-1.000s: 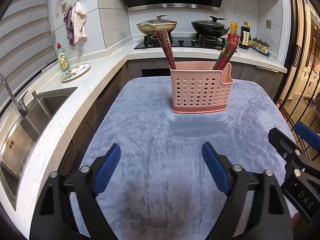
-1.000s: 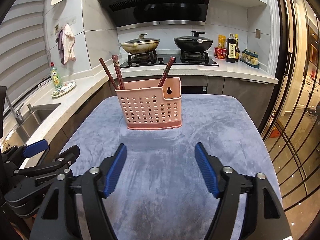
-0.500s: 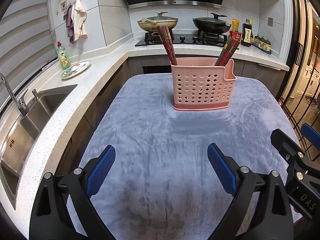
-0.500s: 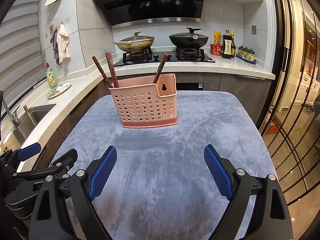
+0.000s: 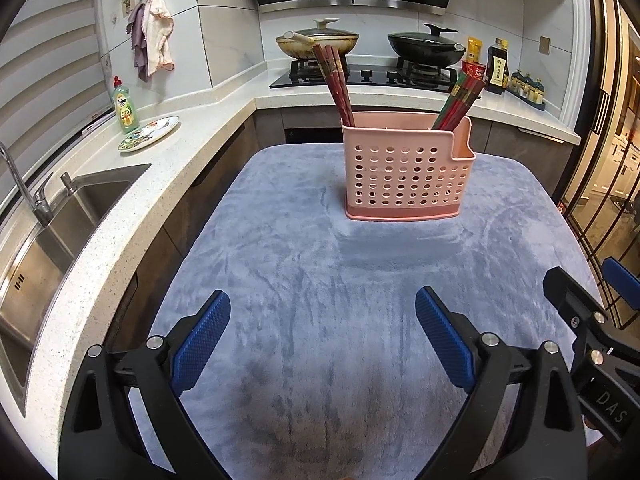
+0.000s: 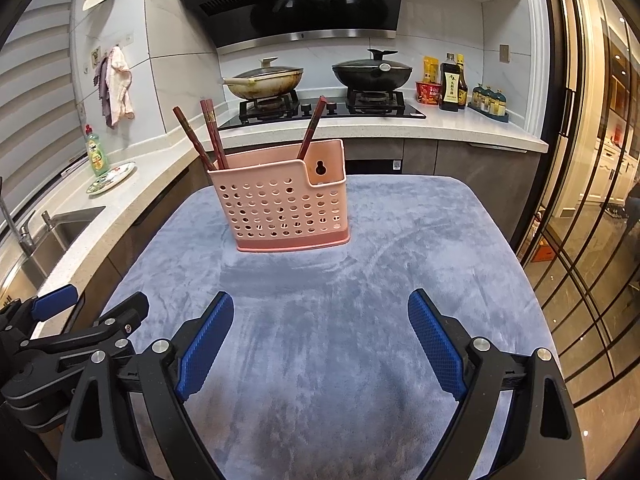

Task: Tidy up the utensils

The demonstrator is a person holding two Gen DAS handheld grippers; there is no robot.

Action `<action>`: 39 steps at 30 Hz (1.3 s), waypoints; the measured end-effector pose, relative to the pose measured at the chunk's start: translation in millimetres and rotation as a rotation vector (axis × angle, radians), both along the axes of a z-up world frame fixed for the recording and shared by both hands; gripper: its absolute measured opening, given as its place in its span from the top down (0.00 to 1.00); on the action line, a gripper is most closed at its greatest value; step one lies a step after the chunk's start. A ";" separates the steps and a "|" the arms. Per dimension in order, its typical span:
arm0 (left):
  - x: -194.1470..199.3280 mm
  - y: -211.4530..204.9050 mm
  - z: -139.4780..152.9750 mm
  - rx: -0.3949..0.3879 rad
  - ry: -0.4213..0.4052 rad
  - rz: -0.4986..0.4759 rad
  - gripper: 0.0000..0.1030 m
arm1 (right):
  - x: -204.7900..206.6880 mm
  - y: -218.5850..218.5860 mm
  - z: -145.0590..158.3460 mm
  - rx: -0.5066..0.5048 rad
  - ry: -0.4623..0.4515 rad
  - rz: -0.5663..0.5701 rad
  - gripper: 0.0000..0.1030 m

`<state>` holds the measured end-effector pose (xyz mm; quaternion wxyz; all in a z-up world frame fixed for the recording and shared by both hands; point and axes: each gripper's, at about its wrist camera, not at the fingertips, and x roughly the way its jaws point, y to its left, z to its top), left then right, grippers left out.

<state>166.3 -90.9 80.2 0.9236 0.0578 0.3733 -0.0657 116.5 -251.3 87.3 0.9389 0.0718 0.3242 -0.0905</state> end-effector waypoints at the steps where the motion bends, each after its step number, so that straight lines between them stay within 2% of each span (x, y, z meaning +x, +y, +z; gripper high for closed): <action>1: 1.1 0.0 -0.2 -0.001 0.000 0.000 0.13 | 0.4 -0.9 -0.5 0.001 0.001 -0.001 0.17; 23: 26.0 -2.9 1.5 0.005 -0.034 0.021 0.13 | 28.1 -9.2 -8.5 0.005 0.015 -0.004 0.17; 39: 33.3 -3.9 2.7 0.006 -0.037 0.021 0.13 | 33.8 -11.5 -9.4 0.007 0.018 -0.004 0.17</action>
